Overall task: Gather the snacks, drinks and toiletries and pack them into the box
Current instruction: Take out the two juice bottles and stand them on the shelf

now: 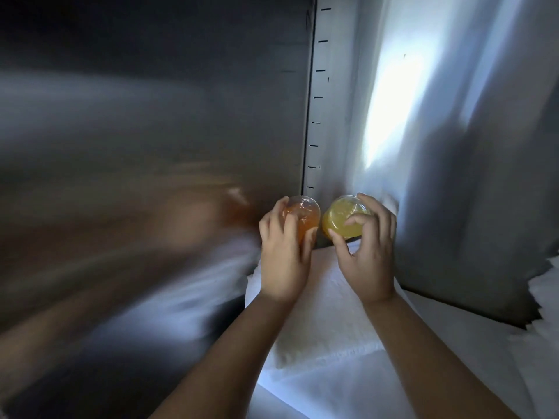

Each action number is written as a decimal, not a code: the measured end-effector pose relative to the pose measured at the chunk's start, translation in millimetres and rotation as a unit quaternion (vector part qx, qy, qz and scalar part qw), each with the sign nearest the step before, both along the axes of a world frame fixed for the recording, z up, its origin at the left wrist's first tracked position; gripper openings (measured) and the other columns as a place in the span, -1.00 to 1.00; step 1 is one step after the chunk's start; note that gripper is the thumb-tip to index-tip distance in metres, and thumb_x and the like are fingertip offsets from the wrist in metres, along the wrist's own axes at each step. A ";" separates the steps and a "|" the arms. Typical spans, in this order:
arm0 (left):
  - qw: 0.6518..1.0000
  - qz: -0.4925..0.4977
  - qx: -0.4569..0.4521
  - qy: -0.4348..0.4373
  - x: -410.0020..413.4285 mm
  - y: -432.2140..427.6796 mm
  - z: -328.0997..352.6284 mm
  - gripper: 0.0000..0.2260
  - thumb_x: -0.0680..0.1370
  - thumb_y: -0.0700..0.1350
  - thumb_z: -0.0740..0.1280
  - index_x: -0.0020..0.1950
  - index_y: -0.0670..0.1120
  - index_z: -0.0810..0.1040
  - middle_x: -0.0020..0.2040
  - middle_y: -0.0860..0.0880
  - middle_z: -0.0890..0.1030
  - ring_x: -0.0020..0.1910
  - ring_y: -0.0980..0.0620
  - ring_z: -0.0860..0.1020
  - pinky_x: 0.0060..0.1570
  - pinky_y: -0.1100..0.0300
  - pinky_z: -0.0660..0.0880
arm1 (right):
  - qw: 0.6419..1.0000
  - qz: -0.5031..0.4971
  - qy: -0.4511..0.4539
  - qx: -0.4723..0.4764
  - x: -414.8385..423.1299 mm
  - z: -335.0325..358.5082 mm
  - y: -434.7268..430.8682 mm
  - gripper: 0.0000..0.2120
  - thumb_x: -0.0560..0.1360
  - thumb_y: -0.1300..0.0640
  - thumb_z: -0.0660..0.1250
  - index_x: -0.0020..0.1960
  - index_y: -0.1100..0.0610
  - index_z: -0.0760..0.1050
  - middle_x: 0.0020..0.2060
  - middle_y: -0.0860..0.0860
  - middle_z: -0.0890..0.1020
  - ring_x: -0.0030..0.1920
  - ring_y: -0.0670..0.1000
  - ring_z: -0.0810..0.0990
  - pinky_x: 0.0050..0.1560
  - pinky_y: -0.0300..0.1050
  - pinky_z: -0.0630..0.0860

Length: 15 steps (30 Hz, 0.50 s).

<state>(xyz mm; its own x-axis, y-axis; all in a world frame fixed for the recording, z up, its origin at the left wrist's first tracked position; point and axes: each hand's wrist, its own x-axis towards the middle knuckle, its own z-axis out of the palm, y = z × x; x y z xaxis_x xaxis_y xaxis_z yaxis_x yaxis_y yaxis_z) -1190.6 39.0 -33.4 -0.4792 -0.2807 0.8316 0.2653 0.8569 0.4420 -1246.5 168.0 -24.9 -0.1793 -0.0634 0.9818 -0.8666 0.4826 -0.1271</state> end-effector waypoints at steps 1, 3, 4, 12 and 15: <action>1.000 -0.008 -0.002 0.009 11.6 0.9 6.8 -0.77 0.57 -0.12 0.26 0.19 -0.16 0.44 0.39 -0.17 0.33 0.24 -0.12 0.26 0.20 0.31 0.14 | 1.000 0.001 0.001 -0.013 11.1 5.2 0.2 -0.78 0.45 0.13 0.39 -0.08 0.26 0.42 0.19 0.23 0.48 0.26 0.12 0.39 0.31 -0.10 0.27; 1.000 -0.023 -0.007 0.018 35.4 4.5 20.5 -0.78 0.58 -0.04 0.21 0.21 -0.03 0.40 0.38 -0.11 0.33 0.24 -0.05 0.24 0.19 0.38 0.10 | 0.999 0.010 -0.008 -0.045 36.7 16.3 0.7 -0.77 0.44 0.13 0.41 -0.06 0.25 0.43 0.20 0.21 0.48 0.26 0.11 0.40 0.27 -0.08 0.33; 0.999 -0.029 -0.006 0.019 48.0 6.3 26.0 -0.78 0.58 0.00 0.18 0.21 0.03 0.39 0.37 -0.08 0.34 0.25 -0.03 0.24 0.19 0.41 0.08 | 0.998 0.016 -0.012 -0.058 50.3 20.6 0.5 -0.77 0.43 0.13 0.41 -0.05 0.24 0.44 0.20 0.21 0.48 0.25 0.11 0.40 0.25 -0.07 0.36; 0.988 -0.110 0.106 -0.006 153.7 17.2 38.7 -0.82 0.53 0.10 0.20 0.10 0.34 0.35 0.22 0.14 0.35 0.09 0.26 0.41 0.00 0.62 0.21 | 0.995 0.028 -0.067 -0.071 165.6 38.4 -3.6 -0.74 0.49 0.05 0.30 -0.02 0.26 0.54 0.23 0.15 0.49 0.25 0.14 0.46 0.27 -0.07 0.38; 0.985 -0.129 0.116 -0.010 191.0 16.3 34.9 -0.76 0.55 0.02 0.26 0.10 0.34 0.32 0.22 0.11 0.35 0.09 0.22 0.41 0.01 0.57 0.24 | 0.995 -0.005 -0.074 -0.067 206.2 32.9 -4.1 -0.72 0.50 0.01 0.28 0.00 0.23 0.55 0.24 0.11 0.50 0.24 0.10 0.46 0.27 -0.08 0.38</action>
<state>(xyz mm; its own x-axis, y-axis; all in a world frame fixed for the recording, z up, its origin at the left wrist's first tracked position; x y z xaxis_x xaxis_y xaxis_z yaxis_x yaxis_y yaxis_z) -999.7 55.3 1.5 -0.5755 -0.3283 0.7490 0.4502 0.6374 0.6253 -1040.3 163.9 8.0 -0.3222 0.0691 0.9442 -0.8291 0.4608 -0.3167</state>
